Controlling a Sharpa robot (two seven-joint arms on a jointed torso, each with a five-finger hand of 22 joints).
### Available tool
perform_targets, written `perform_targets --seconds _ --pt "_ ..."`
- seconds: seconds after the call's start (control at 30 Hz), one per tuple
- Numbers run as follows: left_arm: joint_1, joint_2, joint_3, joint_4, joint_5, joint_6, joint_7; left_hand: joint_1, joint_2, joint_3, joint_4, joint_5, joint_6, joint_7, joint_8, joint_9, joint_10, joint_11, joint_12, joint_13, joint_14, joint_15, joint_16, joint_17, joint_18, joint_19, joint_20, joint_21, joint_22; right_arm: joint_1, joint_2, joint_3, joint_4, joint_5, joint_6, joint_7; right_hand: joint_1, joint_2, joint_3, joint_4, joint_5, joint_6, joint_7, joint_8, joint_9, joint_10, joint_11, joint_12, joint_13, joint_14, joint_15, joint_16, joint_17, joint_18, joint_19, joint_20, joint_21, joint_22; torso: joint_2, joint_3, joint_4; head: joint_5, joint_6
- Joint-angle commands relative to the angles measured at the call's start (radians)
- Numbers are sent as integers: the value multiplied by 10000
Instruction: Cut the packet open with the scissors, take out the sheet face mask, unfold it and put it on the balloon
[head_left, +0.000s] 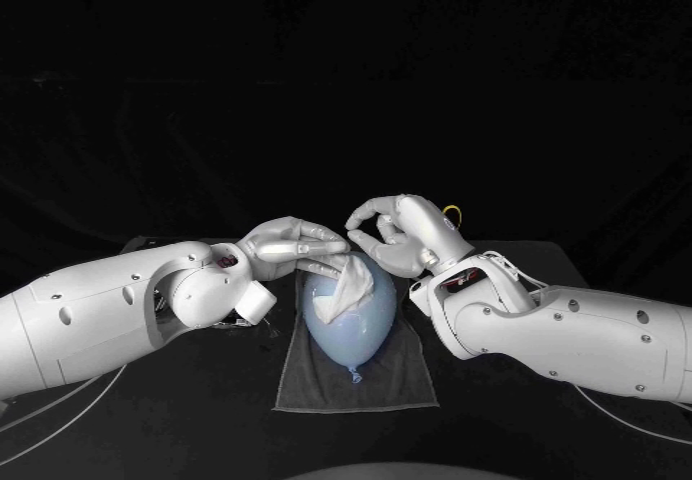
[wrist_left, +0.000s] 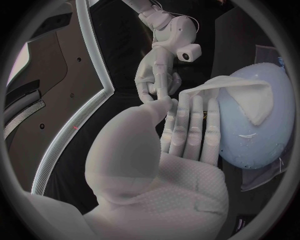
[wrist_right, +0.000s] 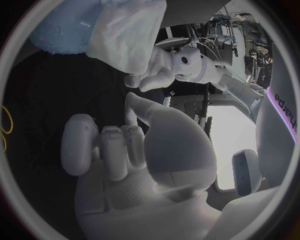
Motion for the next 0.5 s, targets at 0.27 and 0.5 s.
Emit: perform_targets --seconds 0.27,0.5 --pt "2 -18 13 22 148 -394 194 110 410 176 70 -17 -240 29 134 181 6 -3 42 -27 58 2 26 -15 66 125 -40 79 28 2 -201 5 57 443 223 409 -138 50 102 15 26 7 15 116 161 723 -65 -7 2221 1199 -217 35 2635 -102 148 -47 -33 1869 2 3 -3 -1 6" --pt "2 -57 11 5 173 -764 7 -110 250 219 170 -19 -840 354 -33 193 -684 297 -287 -134 31 140 -6 -46 55 171 -60 138 34 18 -490 4 73 1291 439 814 -665 -156 9 368 15 -759 179 -2 82 123 70 -780 1462 1199 -121 35 2635 1 -81 3 -627 1709 -5 5 -1 16 -14"
